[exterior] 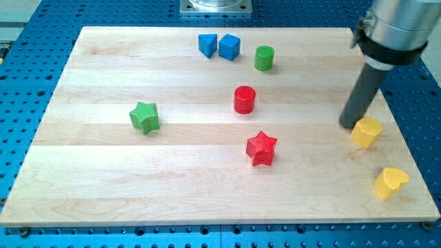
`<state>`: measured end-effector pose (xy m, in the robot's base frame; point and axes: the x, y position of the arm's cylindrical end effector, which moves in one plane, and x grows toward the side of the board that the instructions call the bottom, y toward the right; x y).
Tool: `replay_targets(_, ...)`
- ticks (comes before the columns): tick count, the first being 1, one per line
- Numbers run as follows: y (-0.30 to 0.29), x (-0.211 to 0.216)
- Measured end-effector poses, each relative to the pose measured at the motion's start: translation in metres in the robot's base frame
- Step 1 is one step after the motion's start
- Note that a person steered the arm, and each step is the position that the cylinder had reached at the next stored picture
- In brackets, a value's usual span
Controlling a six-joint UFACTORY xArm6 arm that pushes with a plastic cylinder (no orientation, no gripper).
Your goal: Move the yellow hexagon closer to the heart
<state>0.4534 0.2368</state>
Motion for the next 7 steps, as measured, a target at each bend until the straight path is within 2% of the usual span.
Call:
replay_targets(1,0.024,-0.018)
replay_targets(3,0.003,0.054)
replay_targets(7,0.005,0.063)
